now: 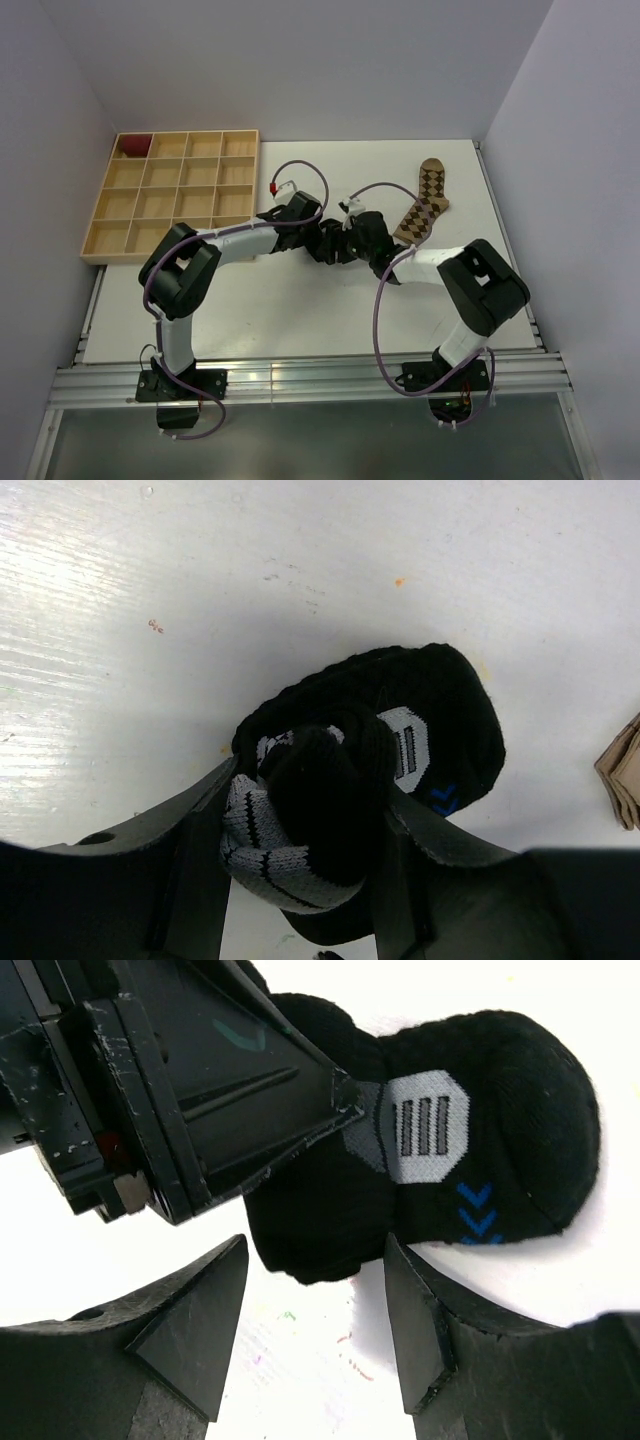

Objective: Roll the socks
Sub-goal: Roll the sock at the center of the board.

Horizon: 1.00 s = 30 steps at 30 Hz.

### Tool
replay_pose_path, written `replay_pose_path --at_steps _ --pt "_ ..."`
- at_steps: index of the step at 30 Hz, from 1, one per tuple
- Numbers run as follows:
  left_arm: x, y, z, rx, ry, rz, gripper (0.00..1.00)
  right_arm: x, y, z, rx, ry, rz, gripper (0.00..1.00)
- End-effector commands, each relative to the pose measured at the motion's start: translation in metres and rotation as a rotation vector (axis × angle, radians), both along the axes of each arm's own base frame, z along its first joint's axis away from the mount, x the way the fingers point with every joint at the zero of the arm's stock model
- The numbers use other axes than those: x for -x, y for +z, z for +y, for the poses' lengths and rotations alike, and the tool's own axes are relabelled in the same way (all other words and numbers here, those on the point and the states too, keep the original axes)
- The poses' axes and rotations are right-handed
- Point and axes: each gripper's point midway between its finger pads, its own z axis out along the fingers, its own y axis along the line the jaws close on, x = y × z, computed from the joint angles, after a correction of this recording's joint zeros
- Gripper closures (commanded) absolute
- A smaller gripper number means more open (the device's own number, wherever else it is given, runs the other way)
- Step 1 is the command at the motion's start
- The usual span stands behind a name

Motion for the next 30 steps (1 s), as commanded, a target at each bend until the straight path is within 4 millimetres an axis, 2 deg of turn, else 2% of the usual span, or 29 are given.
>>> replay_pose_path --at_steps 1,6,9,10,12,13,14,15,16,18,20,21,22,24,25,26,28,30 --pt "0.036 -0.045 0.03 -0.183 -0.036 0.16 0.58 -0.02 0.016 0.011 0.019 0.0 -0.114 0.36" --pt "0.039 -0.047 0.027 -0.164 -0.044 0.175 0.58 -0.02 0.006 0.019 0.047 0.016 -0.104 0.37" --pt "0.04 -0.046 0.024 -0.151 -0.047 0.178 0.58 -0.018 -0.004 0.022 0.048 0.02 -0.072 0.48" --pt "0.04 -0.046 0.023 -0.144 -0.047 0.179 0.57 -0.018 -0.006 0.022 0.043 0.021 -0.062 0.65" --pt "0.04 -0.042 0.022 -0.128 -0.048 0.162 0.55 -0.013 -0.014 0.022 0.033 0.019 -0.006 0.89" --pt "0.044 -0.045 0.025 -0.128 -0.05 0.162 0.51 -0.013 -0.018 0.018 0.026 0.006 0.019 1.0" --pt "0.037 -0.034 0.02 -0.088 -0.048 0.118 0.47 -0.009 -0.019 0.02 -0.011 0.011 0.061 1.0" --pt "0.037 -0.031 0.02 -0.074 -0.042 0.107 0.44 -0.006 -0.021 0.019 -0.035 0.017 0.089 1.0" --pt "0.039 -0.031 0.022 -0.066 -0.041 0.099 0.36 -0.008 -0.024 0.01 -0.058 -0.007 0.123 1.0" --pt "0.032 -0.015 0.019 -0.012 -0.036 0.046 0.29 -0.003 -0.029 0.009 -0.126 0.004 0.214 1.0" --pt "0.033 -0.013 0.023 0.012 -0.032 0.031 0.2 -0.007 -0.033 0.0 -0.185 -0.029 0.287 1.0" --pt "0.031 -0.003 0.021 0.039 -0.034 0.004 0.18 -0.004 -0.033 0.001 -0.218 -0.004 0.327 1.0" --pt "0.031 -0.002 0.02 0.066 -0.042 -0.011 0.13 -0.006 -0.035 0.002 -0.247 -0.009 0.371 1.0" --pt "0.027 0.012 0.02 0.115 -0.044 -0.054 0.1 -0.01 -0.037 -0.004 -0.281 -0.023 0.416 1.0" --pt "0.027 0.014 0.018 0.141 -0.052 -0.068 0.09 -0.012 -0.032 -0.001 -0.306 0.002 0.433 1.0" --pt "0.024 0.021 0.02 0.164 -0.049 -0.088 0.09 -0.011 -0.037 -0.002 -0.312 -0.007 0.474 1.0" --pt "0.027 0.02 0.023 0.185 -0.056 -0.102 0.07 -0.016 -0.034 -0.001 -0.333 0.003 0.497 1.0" --pt "0.021 0.038 0.021 0.239 -0.062 -0.16 0.05 -0.016 -0.038 -0.001 -0.334 -0.004 0.541 1.0"
